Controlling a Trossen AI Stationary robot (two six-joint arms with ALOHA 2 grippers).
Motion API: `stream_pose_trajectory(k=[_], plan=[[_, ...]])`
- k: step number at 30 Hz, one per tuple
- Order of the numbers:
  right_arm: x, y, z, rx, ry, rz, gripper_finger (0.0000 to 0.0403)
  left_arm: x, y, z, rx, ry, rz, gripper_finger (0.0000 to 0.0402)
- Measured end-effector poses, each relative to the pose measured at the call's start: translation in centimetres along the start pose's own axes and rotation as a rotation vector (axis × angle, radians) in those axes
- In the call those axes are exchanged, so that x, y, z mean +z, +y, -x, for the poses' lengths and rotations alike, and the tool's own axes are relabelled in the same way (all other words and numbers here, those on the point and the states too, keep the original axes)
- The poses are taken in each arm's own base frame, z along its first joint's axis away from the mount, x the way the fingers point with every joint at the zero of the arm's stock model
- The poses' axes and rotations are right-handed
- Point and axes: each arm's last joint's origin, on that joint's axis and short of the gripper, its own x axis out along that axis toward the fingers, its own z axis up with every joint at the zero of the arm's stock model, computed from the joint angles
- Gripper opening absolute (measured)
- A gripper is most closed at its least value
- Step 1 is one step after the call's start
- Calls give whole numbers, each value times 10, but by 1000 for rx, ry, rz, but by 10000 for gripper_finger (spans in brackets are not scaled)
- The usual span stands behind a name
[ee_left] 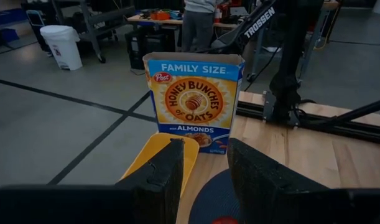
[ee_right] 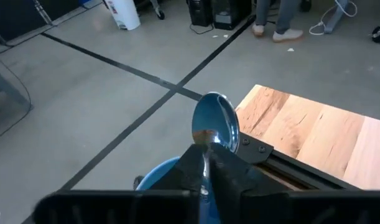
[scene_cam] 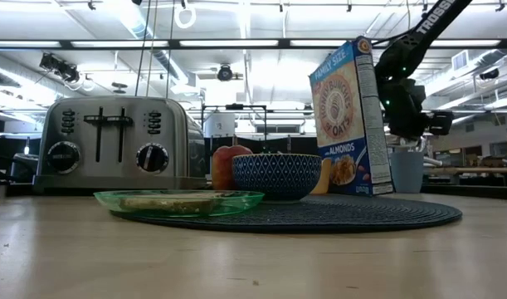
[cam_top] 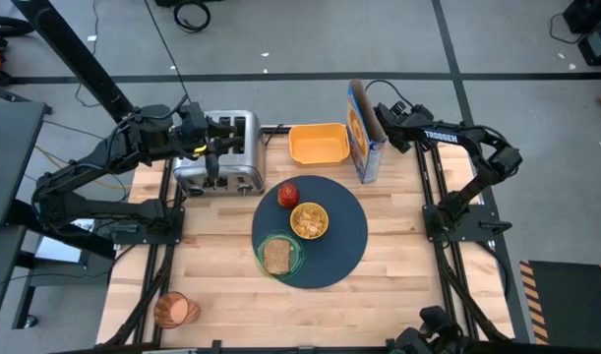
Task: Arrange a breakfast setting
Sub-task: Put the purple spoon on the table mat to the right of the yellow bowl
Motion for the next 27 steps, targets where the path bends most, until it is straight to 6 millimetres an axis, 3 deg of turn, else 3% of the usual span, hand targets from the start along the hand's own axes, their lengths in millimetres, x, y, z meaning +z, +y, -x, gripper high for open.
stream_pose_trajectory(k=[7, 16, 27], plan=[[1, 1, -3, -1, 0, -127, 116, 1, 0, 0, 0, -8, 1, 133], [3, 0, -6, -20, 22, -99, 222, 2, 3, -1, 15, -16, 5, 133], [6, 5, -16, -20, 29, -238, 294, 1, 5, -1, 28, -15, 8, 133]])
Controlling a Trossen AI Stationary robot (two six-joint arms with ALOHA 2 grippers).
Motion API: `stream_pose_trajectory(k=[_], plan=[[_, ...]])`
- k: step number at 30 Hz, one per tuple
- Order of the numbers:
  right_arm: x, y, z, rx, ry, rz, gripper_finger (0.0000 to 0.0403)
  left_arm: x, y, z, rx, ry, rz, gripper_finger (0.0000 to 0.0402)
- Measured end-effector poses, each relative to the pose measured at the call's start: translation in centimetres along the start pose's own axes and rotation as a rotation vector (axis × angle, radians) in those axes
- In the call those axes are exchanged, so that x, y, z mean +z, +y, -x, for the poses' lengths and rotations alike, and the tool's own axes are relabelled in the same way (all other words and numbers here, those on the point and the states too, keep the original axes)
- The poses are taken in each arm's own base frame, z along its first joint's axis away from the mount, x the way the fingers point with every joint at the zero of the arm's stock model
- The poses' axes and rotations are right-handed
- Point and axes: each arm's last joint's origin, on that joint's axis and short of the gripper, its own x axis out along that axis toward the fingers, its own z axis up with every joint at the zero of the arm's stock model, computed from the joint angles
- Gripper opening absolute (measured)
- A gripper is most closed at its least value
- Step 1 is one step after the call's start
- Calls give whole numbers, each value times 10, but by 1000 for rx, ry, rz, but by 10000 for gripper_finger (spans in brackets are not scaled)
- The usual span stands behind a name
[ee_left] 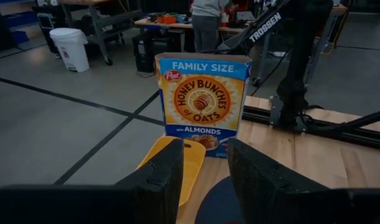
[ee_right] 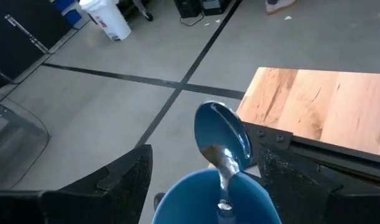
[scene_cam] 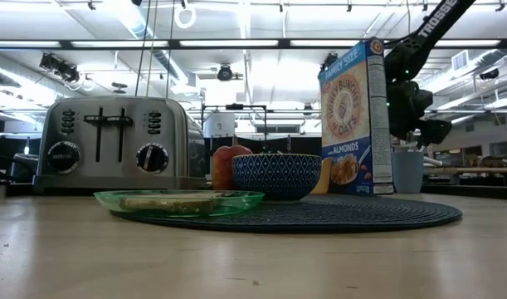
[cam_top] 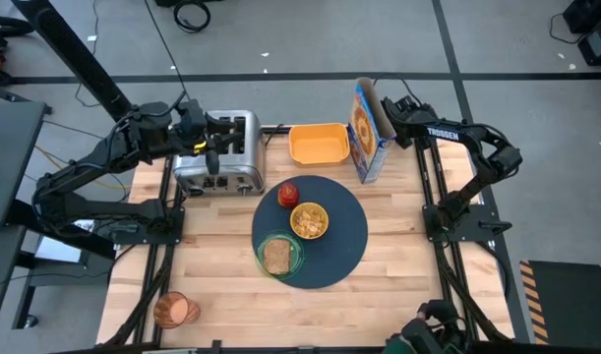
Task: Arrange a breakfast setting
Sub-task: Put the purple spoon on the table mat to the right of the yellow bowl
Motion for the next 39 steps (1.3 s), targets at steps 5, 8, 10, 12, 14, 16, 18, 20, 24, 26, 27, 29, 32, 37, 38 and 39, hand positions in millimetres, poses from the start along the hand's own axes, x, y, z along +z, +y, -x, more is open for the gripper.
stream_pose_trajectory(k=[5, 8, 10, 12, 14, 16, 18, 20, 24, 26, 27, 29, 32, 37, 38, 39], plan=[[0, 0, 0, 0, 0, -3, 285, 0, 5, 0, 18, 2, 5, 133], [0, 0, 0, 0, 0, -11, 280, -1, 9, 0, 20, 6, 11, 133], [0, 0, 0, -2, 11, -12, 279, -1, 12, 0, 19, 9, 15, 133], [-1, 0, 0, -8, 42, -24, 279, -2, 16, -2, 23, 15, 14, 133], [-3, -1, 2, -10, 55, -36, 277, -2, 19, -3, 32, 20, 15, 133], [-3, -5, 5, -26, 59, -49, 275, -2, 23, -3, 51, 17, 9, 133], [-3, -10, 6, -60, 59, -72, 272, -1, 26, -2, 71, 8, 5, 133], [0, -14, 10, -102, 63, -77, 270, -1, 30, -1, 94, 6, 9, 133], [10, -12, 19, -140, 48, -56, 269, -2, 38, -2, 122, 9, -2, 133], [15, -8, 22, -155, 42, -68, 269, -2, 40, -3, 118, 13, -5, 133], [18, -6, 21, -160, 38, -83, 269, -3, 41, -3, 118, 15, -4, 133], [24, -1, 18, -169, 37, -102, 269, -2, 42, -2, 111, 10, -19, 133], [29, 9, 11, -169, 64, -162, 269, -2, 45, -1, 112, 11, -49, 133], [27, 22, 1, -144, 82, -293, 267, -2, 49, 6, 95, 7, -117, 133], [25, 22, -3, -163, 89, -308, 266, -2, 50, 7, 88, 3, -126, 133], [23, 24, -6, -178, 91, -324, 263, -2, 52, 8, 83, 4, -138, 133]])
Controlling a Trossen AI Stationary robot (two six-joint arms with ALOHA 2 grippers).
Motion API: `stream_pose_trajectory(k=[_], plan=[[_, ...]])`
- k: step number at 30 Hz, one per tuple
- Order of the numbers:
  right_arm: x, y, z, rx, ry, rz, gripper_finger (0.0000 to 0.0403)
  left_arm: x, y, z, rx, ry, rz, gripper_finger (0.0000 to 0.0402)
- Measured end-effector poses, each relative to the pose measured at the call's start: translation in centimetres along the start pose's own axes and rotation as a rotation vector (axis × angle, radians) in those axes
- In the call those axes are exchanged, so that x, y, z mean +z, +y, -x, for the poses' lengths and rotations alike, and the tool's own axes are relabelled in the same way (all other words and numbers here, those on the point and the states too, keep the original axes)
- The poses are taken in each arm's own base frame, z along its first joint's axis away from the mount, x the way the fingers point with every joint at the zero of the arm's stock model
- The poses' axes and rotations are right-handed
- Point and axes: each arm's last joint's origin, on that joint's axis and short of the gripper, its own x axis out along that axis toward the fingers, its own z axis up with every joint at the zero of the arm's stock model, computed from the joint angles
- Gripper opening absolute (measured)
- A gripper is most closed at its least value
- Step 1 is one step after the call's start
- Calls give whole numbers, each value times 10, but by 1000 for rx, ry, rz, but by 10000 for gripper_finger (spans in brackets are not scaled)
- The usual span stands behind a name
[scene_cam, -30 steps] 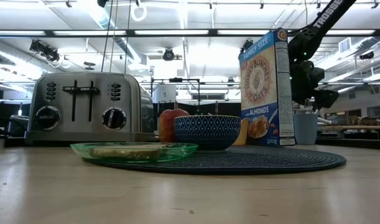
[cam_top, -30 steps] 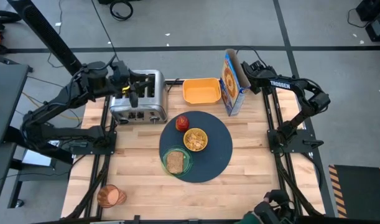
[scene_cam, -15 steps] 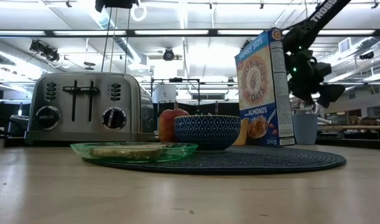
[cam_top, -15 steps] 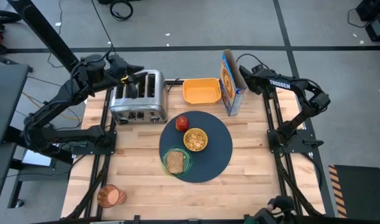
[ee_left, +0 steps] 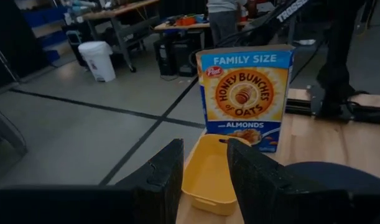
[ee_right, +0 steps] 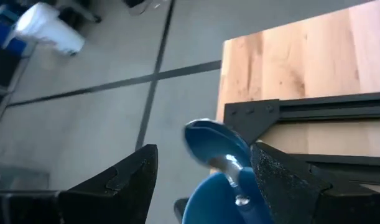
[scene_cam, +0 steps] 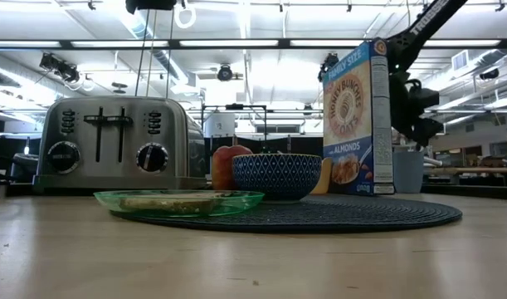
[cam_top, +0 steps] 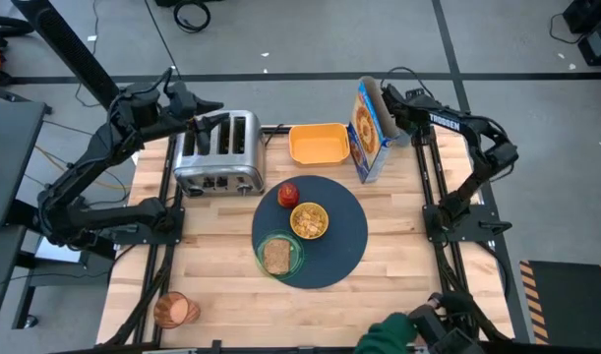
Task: Arrange a breakfast setting
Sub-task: Put the purple spoon on the table mat to the right of the yellow bowl
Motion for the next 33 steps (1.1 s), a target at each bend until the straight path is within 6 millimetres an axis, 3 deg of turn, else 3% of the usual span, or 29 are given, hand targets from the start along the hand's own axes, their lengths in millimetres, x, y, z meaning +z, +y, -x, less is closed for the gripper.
stream_pose_trajectory(k=[5, 11, 18, 33], plan=[[-10, 2, -8, -97, -30, 32, 248, -2, 12, 11, 43, -3, -44, 133], [-21, 23, -6, -81, -42, 32, 243, -5, 20, 21, 117, 23, -73, 133], [-8, 32, -1, -159, -112, 140, 243, -5, 26, 28, 193, 28, -81, 133], [-6, 22, -20, -260, -89, 146, 243, -5, 28, 24, 189, 15, -75, 133]])
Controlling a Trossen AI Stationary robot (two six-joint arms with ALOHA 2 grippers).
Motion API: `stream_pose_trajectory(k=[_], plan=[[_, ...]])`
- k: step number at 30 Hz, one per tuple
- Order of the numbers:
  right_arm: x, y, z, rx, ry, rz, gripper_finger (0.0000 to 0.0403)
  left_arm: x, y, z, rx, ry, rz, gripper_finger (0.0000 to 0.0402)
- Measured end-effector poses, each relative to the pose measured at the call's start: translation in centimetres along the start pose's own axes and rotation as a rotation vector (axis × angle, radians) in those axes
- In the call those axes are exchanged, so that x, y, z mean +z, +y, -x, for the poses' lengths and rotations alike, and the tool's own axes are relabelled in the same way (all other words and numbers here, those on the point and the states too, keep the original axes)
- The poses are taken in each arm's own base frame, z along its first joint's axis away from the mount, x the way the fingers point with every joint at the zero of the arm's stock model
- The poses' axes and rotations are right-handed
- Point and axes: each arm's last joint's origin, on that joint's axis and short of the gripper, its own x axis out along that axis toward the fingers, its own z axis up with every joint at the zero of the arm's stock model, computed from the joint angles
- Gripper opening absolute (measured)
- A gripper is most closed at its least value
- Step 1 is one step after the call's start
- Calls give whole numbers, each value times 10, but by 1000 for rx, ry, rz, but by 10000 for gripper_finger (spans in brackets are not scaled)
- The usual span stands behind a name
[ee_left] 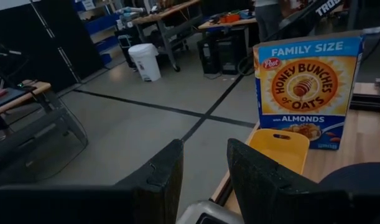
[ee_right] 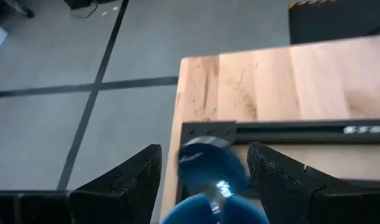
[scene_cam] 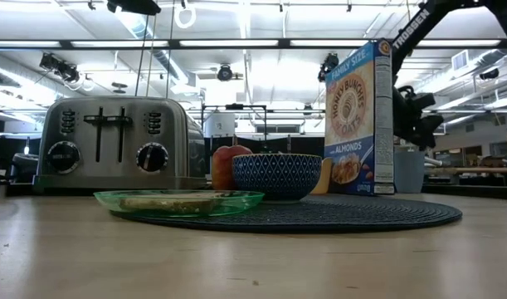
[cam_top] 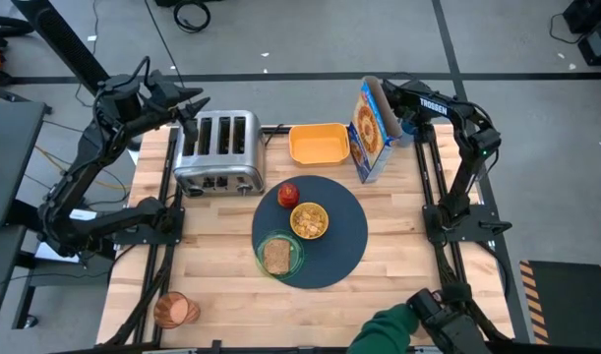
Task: Arrange a breakfast setting
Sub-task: Put the purple spoon on the table mat to the right of the yellow bowl
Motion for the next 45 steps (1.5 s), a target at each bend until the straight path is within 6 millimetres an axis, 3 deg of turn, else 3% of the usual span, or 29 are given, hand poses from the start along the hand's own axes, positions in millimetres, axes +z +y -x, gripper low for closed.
stream_pose_trajectory(k=[25, 40, 45], plan=[[-5, -1, -11, -69, 14, -4, 241, 1, 0, 0, -12, -10, 5, 133], [-4, -2, -11, -82, 12, -3, 154, 0, -1, 0, -13, -5, 7, 133], [-4, -2, -11, -84, 9, 2, 148, 0, -1, 0, -14, -5, 7, 133]])
